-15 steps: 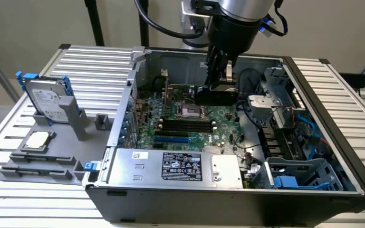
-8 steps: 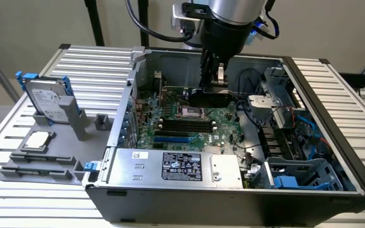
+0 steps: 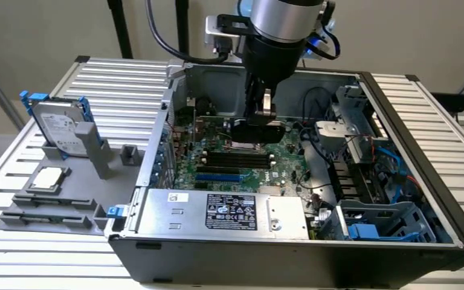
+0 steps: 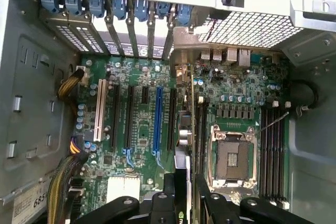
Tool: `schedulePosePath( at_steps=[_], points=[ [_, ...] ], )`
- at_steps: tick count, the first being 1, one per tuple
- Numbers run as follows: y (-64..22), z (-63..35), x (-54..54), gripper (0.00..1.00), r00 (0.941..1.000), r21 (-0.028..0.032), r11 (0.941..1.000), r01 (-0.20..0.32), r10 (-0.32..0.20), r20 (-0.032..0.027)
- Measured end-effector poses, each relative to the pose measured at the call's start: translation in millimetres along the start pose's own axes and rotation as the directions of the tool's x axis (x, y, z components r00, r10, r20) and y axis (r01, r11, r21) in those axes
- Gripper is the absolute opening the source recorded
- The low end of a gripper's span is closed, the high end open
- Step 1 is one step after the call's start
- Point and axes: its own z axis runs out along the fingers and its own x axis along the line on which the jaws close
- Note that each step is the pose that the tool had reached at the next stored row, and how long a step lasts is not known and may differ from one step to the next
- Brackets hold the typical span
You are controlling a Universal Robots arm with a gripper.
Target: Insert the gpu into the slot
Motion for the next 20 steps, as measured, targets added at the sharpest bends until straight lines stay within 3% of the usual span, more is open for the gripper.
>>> schedulePosePath(
  at_steps=[6, 12, 20],
  points=[
    [5.3, 11.1, 2.4, 0.26, 0.9998, 0.0023, 0.9998, -0.021, 0.021, -0.0032],
    [10.2, 21.0, 15.0, 0.26, 0.9997, 0.0026, 0.9997, -0.024, 0.024, -0.0039],
    [21.4, 34.8, 19.1, 0.26, 0.9993, 0.0039, 0.9993, -0.037, 0.037, -0.0070]
  ],
)
